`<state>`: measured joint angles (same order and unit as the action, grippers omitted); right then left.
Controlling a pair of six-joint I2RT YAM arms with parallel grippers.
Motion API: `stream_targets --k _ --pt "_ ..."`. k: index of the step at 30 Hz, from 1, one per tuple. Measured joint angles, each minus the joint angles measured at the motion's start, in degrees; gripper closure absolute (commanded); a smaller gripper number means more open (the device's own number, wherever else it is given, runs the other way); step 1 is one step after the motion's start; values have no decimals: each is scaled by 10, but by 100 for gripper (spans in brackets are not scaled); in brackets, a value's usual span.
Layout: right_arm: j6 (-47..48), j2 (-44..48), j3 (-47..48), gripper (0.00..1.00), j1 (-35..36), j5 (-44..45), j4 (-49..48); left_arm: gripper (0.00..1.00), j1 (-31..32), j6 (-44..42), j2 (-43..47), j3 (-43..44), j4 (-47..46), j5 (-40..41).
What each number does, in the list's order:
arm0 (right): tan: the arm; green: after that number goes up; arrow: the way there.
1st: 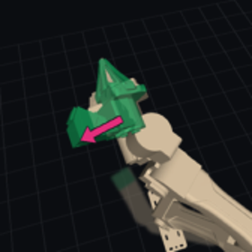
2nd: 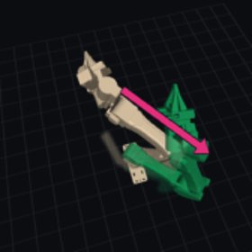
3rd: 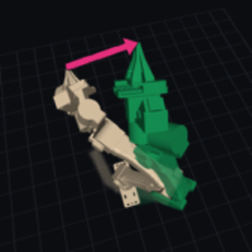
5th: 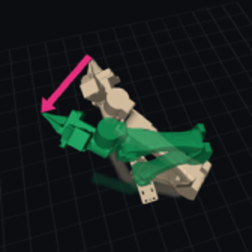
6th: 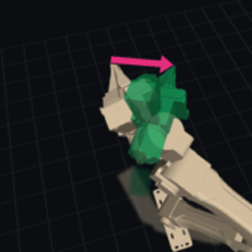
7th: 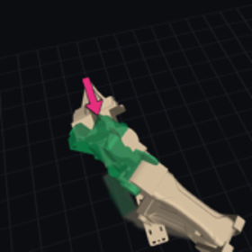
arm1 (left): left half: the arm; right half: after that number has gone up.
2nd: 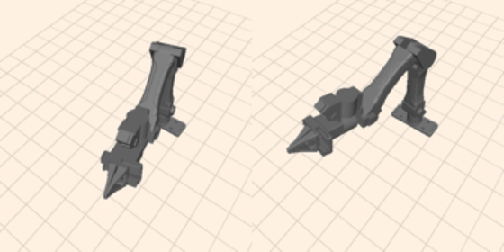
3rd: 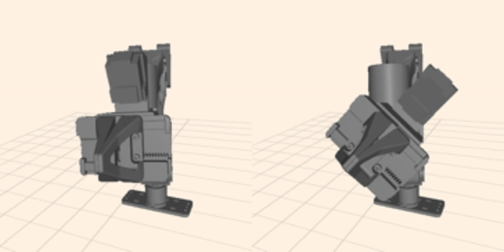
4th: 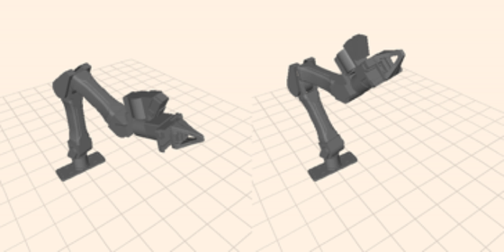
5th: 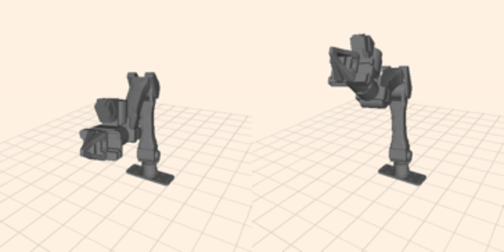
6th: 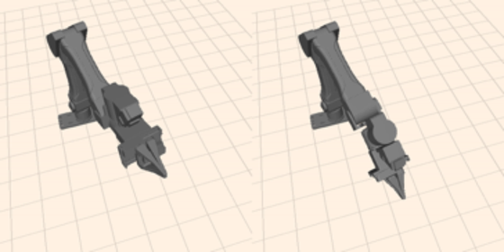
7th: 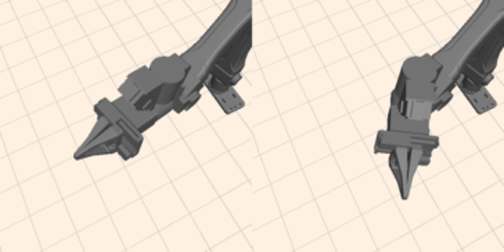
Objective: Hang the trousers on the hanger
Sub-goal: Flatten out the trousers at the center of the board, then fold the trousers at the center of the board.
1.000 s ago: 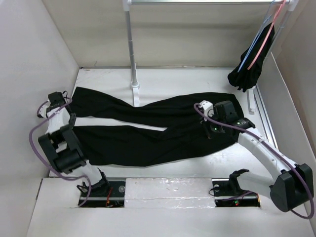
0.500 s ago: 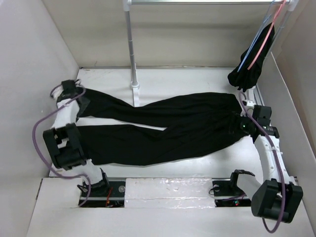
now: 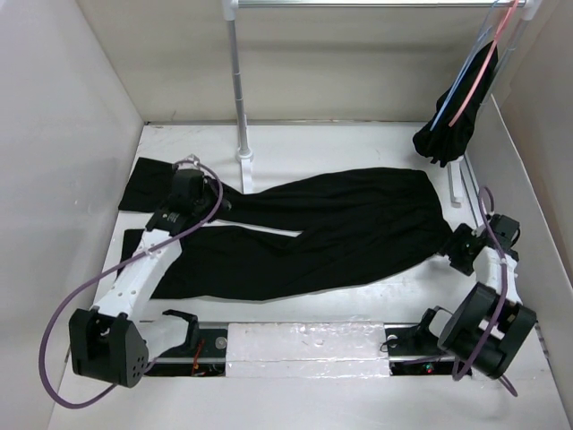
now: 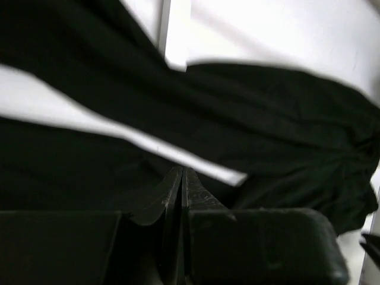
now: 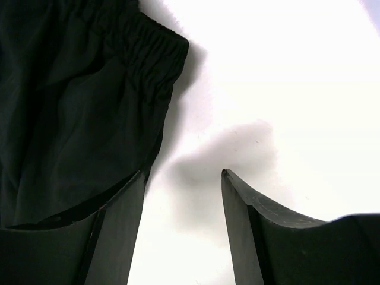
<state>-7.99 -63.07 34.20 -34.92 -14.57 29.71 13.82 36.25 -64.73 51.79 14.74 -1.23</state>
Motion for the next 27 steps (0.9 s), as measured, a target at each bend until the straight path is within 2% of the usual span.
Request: stream_targets --k 7,13,17,18,23,27 --pt "-45 -99 -18 42 0 -48 -114 100 -31 -2 43 -100 2 -107" --pt "-62 -120 -17 46 1 -54 -161 100 -31 -16 81 -104 2 -122" --pt "-57 -114 -17 40 1 -65 -156 100 -31 -31 93 -96 5 -122" --pt "-55 -106 -17 35 1 -69 -150 100 -31 -33 94 -96 5 -122" --pt "-45 -28 -16 30 1 -80 -122 100 -31 -39 95 -97 10 -124" --pt "-42 -26 -2 29 0 -75 -116 85 -31 -42 95 -98 17 -118"
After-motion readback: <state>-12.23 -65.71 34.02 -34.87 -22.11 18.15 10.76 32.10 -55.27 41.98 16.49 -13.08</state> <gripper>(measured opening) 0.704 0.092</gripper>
